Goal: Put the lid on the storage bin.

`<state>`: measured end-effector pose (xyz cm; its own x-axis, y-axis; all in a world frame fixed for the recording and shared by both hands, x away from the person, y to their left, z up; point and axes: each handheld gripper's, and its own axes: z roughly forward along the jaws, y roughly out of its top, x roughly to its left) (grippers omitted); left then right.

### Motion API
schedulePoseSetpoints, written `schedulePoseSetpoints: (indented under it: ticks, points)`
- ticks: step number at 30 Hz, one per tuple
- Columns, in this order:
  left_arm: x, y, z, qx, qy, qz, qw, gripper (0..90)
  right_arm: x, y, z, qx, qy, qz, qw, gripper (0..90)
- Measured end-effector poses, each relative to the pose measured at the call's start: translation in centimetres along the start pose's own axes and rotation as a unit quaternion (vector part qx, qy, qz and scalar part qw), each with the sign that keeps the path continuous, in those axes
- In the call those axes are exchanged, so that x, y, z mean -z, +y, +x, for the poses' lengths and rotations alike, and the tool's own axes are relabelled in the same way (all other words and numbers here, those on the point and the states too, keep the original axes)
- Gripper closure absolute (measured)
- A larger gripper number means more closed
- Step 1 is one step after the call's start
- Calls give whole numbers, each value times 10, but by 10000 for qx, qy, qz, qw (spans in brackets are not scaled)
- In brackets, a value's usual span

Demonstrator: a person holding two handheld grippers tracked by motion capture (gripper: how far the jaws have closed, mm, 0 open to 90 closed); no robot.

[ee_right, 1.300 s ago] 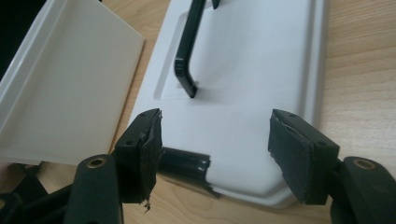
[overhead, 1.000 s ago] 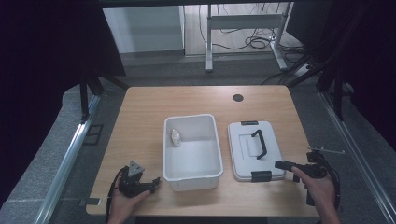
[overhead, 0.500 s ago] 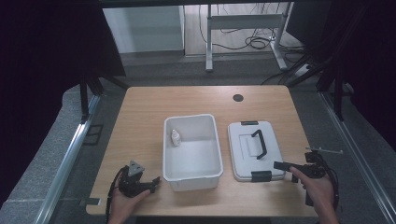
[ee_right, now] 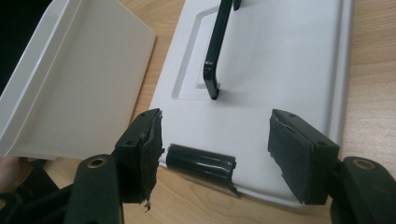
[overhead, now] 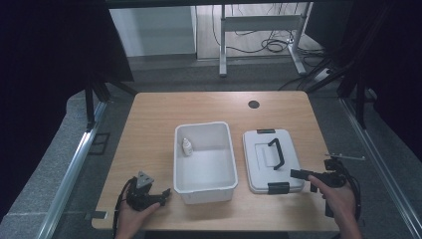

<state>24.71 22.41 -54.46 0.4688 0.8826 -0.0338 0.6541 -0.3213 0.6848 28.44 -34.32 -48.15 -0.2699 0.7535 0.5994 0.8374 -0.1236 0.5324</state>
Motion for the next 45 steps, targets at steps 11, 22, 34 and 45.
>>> schedulePoseSetpoints:
  ticks: [11, 22, 34, 45]
  points:
    - [0, 0, 0, -6, -7, 0, 10000, 130, 0, 5, 13, 63, -16, 78, 9999, 353]
    - [0, 0, 0, 5, -5, -3, 10000, 132, 5, 21, 28, 137, -70, 94, 9998, 353]
    - [0, -1, 0, 7, -5, -5, 10000, 132, 1, 36, 42, 193, -121, 334, 9992, 354]
    - [1, -1, 0, 1, -6, -2, 10000, 132, -14, 56, 49, 56, -246, 737, 9970, 369]
